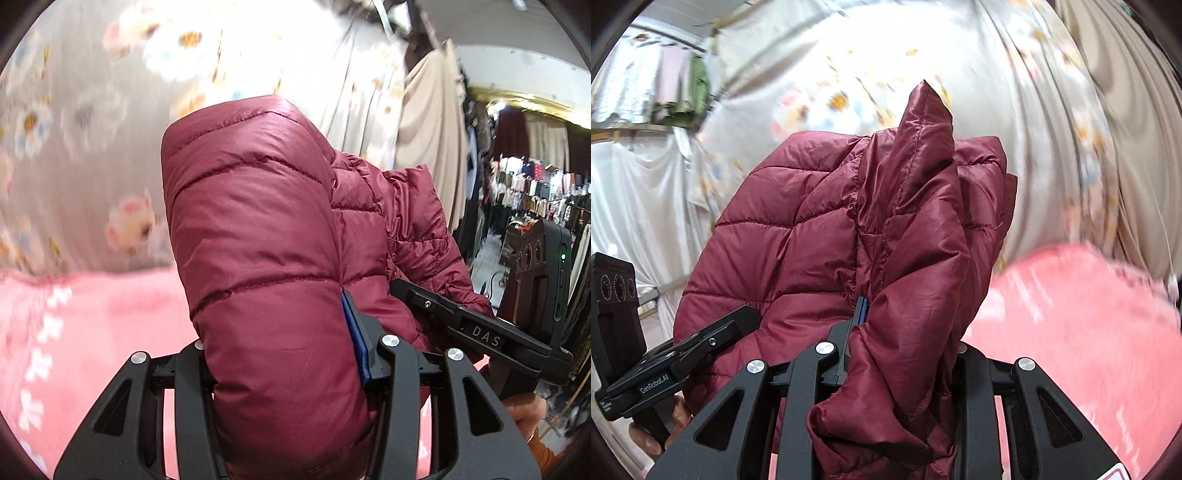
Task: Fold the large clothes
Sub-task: 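Grasp the maroon jacket bundle with both tools and lift it off the blanket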
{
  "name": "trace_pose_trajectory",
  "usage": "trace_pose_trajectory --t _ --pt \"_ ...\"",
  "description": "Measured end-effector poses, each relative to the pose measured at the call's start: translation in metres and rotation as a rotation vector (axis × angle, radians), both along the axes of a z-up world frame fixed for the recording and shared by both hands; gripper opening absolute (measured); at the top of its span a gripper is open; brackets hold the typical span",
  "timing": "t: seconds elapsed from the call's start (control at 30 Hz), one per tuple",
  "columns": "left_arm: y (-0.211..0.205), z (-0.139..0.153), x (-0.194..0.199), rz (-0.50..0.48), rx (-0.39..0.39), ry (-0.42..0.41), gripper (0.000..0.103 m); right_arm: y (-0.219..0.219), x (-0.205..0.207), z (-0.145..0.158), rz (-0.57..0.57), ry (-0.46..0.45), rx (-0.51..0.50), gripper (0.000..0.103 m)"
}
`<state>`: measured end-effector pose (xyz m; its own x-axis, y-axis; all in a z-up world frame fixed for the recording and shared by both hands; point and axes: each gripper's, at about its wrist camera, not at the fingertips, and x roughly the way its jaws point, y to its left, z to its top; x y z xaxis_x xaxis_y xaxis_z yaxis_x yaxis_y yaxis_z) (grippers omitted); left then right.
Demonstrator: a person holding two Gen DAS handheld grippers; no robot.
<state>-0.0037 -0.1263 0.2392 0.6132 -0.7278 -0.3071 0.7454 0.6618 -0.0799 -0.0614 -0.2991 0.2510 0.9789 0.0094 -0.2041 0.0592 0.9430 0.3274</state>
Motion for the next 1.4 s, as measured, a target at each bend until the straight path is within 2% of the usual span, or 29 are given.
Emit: trace_pose_trajectory --t 0.2,0.37,0.53,0.6,0.73,0.9,1.17,1.4 --pt "0.033 0.044 -0.006 0.000 -0.077 -0.178 0.047 0.029 0.003 0.044 0.039 -0.127 -0.066 0.026" --pt "0.058 0.063 0.001 0.025 -0.105 -0.294 0.048 0.052 0.016 0.066 0.085 -0.210 -0.098 0.026" --pt "0.086 0.074 0.018 0.042 -0.137 -0.351 0.051 0.078 0.047 0.074 0.137 -0.222 -0.134 0.026" --pt "0.099 0.075 0.020 0.054 -0.147 -0.343 0.052 0.086 0.067 0.069 0.162 -0.208 -0.137 0.026" --pt "0.131 0.061 0.052 0.098 -0.151 -0.305 0.053 0.096 0.104 0.050 0.199 -0.166 -0.120 0.026" --pt "0.146 0.035 0.098 0.142 -0.120 -0.250 0.053 0.098 0.161 0.011 0.225 -0.065 -0.073 0.026" --pt "0.150 -0.039 0.197 0.195 -0.056 -0.042 0.053 0.097 0.248 -0.083 0.210 0.105 -0.002 0.026" --pt "0.146 -0.118 0.261 0.220 0.015 0.110 0.053 0.090 0.291 -0.163 0.188 0.252 0.060 0.026"
